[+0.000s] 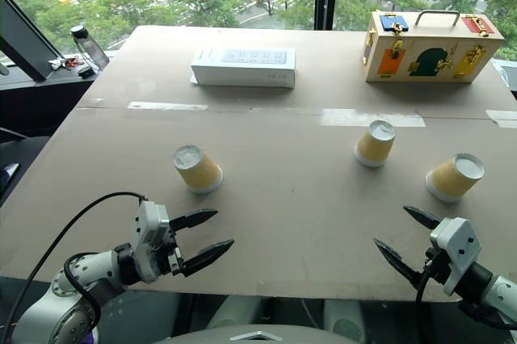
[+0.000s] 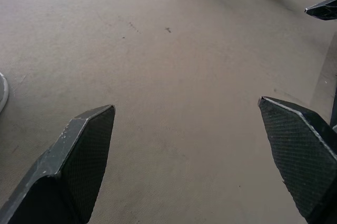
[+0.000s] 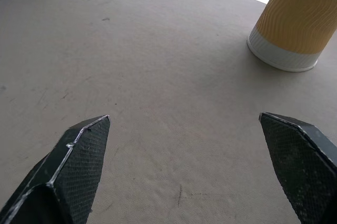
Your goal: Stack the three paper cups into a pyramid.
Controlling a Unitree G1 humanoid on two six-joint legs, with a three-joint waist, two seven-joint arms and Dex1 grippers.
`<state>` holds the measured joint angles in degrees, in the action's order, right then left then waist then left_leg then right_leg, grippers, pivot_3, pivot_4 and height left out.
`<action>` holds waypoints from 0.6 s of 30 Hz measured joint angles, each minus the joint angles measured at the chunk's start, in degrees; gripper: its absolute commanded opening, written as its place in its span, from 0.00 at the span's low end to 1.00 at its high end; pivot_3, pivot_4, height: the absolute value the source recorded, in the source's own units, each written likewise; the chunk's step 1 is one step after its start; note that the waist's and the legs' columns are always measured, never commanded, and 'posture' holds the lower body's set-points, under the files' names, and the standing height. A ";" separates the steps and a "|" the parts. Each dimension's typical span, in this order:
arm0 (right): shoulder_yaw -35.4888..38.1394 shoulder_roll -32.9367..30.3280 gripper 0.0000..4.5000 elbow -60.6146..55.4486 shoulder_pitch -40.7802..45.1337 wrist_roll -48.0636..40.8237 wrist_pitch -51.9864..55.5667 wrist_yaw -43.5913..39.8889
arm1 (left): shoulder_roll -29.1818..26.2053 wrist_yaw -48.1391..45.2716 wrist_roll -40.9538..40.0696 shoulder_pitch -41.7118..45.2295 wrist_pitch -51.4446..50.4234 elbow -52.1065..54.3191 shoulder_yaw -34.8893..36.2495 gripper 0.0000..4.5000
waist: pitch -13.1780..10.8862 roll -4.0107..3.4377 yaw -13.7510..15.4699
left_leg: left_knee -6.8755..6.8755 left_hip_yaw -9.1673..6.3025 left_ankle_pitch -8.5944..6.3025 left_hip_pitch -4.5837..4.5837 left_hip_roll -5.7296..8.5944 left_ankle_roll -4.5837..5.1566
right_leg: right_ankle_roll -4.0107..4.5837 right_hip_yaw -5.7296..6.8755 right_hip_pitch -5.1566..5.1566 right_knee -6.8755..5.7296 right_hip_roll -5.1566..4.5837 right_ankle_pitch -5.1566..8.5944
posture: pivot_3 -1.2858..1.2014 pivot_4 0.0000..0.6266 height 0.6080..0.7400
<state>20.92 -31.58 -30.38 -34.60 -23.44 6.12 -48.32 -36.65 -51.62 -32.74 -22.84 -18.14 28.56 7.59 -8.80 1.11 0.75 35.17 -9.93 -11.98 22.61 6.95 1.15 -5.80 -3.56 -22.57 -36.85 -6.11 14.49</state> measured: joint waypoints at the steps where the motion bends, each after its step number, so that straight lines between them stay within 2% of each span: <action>1: 0.00 0.00 1.00 0.00 0.00 0.00 0.00 0.00 | 0.00 0.00 0.00 0.00 0.00 0.00 0.00 1.00 | 0.00 0.00 0.04 | 0.00 0.00 0.00 0.00 0.00 0.00 | 0.00 0.00 0.00 0.00 0.00 0.00 | 0.52 0.24 1.00; 4: -2.71 0.99 1.00 0.17 4.18 -0.81 -0.49 -0.16 | 1.28 0.69 -0.60 0.66 0.78 -0.06 2.16 1.00 | -0.02 0.04 -0.03 | 0.00 0.03 -0.01 -0.02 -0.09 -0.02 | -0.02 0.17 0.00 0.02 -0.02 0.00 | 0.52 0.24 1.00; 9: -10.65 0.96 1.00 -3.76 13.02 -2.41 -4.46 -3.11 | 6.96 6.63 -5.76 -1.16 1.10 -1.03 12.55 1.00 | -0.01 0.03 -0.10 | 0.01 -0.01 -0.03 -0.04 -0.21 -0.03 | 0.02 0.65 -0.05 0.03 -0.12 -0.02 | 0.52 0.24 1.00; 14: -13.63 -2.13 1.00 -6.37 14.77 -6.54 -2.44 -5.74 | 6.41 10.25 -5.49 -1.22 0.20 -3.56 17.35 1.00 | -0.02 0.08 0.67 | 0.05 -0.15 0.00 0.08 -0.19 0.03 | 0.15 0.86 -0.08 0.12 -0.09 -0.10 | 0.52 0.24 1.00; 18: -15.24 -4.17 1.00 -7.67 15.03 -8.55 -1.66 -7.78 | 3.30 10.83 -3.37 3.25 -0.44 -5.68 17.18 1.00 | 0.01 0.14 0.78 | 0.07 -0.16 -0.02 0.06 -0.20 -0.01 | 0.14 0.92 -0.05 0.09 -0.07 -0.10 | 0.52 0.24 1.00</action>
<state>5.67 -35.75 -38.06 -19.57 -31.99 4.46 -56.10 -33.35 -40.79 -36.11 -19.59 -18.58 22.89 24.77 -8.79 1.25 1.53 35.24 -10.09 -12.00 22.67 6.74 1.14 -5.66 -2.63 -22.61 -36.76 -6.18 14.39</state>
